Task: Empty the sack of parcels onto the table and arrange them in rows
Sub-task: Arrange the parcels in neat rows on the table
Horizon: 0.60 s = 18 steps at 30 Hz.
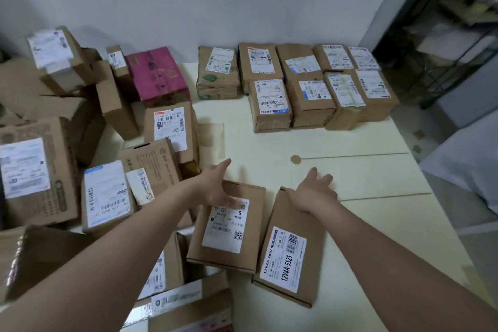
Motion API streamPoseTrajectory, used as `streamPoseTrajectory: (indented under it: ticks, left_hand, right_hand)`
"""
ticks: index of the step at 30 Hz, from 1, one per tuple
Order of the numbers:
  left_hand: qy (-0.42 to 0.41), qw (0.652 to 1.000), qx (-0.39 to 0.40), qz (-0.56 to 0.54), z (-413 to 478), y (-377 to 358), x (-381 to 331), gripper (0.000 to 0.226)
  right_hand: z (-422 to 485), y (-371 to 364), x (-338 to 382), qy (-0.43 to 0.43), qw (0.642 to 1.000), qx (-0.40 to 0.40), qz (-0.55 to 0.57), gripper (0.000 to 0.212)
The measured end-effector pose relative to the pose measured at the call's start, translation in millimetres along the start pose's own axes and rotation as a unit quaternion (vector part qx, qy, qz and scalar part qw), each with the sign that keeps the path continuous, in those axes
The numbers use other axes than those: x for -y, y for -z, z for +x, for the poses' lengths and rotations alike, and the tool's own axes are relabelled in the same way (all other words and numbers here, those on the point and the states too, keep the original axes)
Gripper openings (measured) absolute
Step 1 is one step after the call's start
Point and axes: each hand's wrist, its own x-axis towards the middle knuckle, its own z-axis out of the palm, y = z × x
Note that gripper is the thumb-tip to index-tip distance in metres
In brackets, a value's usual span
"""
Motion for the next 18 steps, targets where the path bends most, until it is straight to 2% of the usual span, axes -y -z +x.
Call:
streamPoseTrajectory:
  ticks: [4, 6, 8, 9, 10, 11, 14, 16, 18]
  left_hand:
    - [0.015, 0.991, -0.127, -0.025, 4, -19, -2, 0.108]
    - [0.010, 0.978, -0.178, -0.112, 12, -25, -11, 0.101]
    - [0.010, 0.938, -0.182, -0.296, 23, -31, -23, 0.105]
    - [0.012, 0.900, -0.181, -0.398, 26, -34, -30, 0.107]
    - [0.015, 0.868, -0.184, -0.461, 28, -37, -36, 0.108]
    - [0.014, 0.854, -0.188, -0.485, 30, -42, -41, 0.106]
    - [0.058, 0.913, -0.154, -0.374, 31, -61, -59, 0.113]
    - [0.081, 0.920, -0.080, -0.374, 28, -74, -78, 0.119]
    - [0.076, 0.935, -0.065, -0.341, 30, -86, -97, 0.123]
  right_hand:
    - [1, 2, -25, -0.004, 0.999, 0.005, 0.048, 0.076]
    - [7, 10, -34, -0.006, 0.996, -0.031, 0.078, 0.061]
    - [14, 17, -46, 0.021, 0.990, -0.072, 0.119, 0.059]
    - [18, 19, -55, 0.045, 0.984, -0.088, 0.145, 0.065]
    - [21, 20, -65, 0.066, 0.979, -0.103, 0.166, 0.071]
    - [24, 20, -74, 0.075, 0.975, -0.118, 0.173, 0.076]
    - [28, 14, -91, 0.050, 0.985, -0.116, 0.117, 0.076]
    - [28, 10, -92, 0.046, 0.992, -0.084, 0.086, 0.070]
    - [31, 13, -92, 0.047, 0.993, -0.073, 0.078, 0.066]
